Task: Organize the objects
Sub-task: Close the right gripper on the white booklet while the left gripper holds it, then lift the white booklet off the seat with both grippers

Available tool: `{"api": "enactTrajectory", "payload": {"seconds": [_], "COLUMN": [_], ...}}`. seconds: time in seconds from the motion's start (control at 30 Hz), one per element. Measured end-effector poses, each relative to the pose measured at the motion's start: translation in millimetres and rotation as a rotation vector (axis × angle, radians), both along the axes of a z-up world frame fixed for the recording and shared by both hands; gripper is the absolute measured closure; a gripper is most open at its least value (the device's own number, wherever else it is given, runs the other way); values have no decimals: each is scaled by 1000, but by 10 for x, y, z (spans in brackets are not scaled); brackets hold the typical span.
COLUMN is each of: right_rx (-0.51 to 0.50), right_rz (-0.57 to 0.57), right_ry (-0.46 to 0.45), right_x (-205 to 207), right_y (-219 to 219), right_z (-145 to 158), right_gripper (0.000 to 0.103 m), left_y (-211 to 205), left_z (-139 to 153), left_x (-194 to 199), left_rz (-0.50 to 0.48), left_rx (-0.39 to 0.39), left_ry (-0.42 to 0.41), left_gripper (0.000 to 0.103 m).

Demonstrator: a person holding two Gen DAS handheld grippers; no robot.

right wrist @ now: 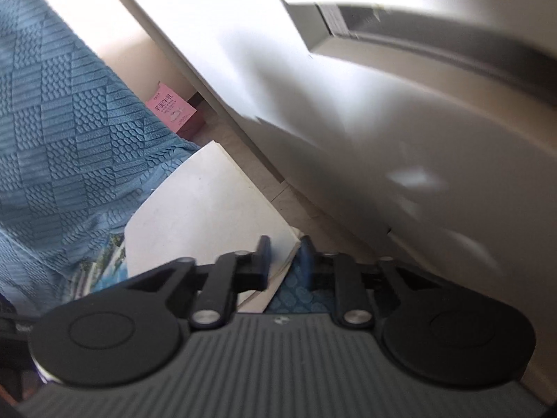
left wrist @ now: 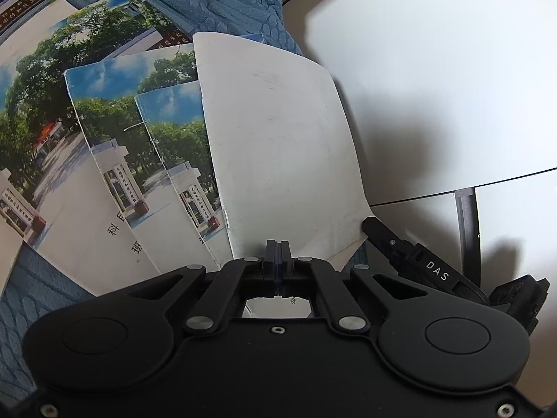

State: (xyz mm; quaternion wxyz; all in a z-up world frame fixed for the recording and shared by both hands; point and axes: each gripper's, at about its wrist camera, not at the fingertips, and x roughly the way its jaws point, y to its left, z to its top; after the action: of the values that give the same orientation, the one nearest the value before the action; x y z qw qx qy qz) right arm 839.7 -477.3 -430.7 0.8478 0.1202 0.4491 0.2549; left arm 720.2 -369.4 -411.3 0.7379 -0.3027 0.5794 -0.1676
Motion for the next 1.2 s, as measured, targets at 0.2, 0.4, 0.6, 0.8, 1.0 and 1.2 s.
{"api": "enactTrajectory", "payload": {"seconds": [0.2,0.4,0.6,0.8,1.0,1.2], "right_rx": [-21,51,82,64,49,57], "right_rz": [66,95,102,85,80,101], "right_ry": [-101,-58,-4,10,34,60], "right_x": [-142,-246,-450,-629,-739,-814], "right_y": [66,9,-109,-279,-429,-521], "right_z": [237,429,512,567,567,566], "right_gripper": [99,99,99,99,99,99], "left_y": [5,146,482,651,547,493], "left_z": [48,174,201,156,119,107], "left_x": [-34,-189,-391,-657,-789,-792], "left_rz": [-9,-5,71,114,117,119], "left_rx": [11,23,-4,-29,-48,-46], "left_ry": [7,7,34,68,91,116], "left_gripper": [102,98,81,79,72,64]}}
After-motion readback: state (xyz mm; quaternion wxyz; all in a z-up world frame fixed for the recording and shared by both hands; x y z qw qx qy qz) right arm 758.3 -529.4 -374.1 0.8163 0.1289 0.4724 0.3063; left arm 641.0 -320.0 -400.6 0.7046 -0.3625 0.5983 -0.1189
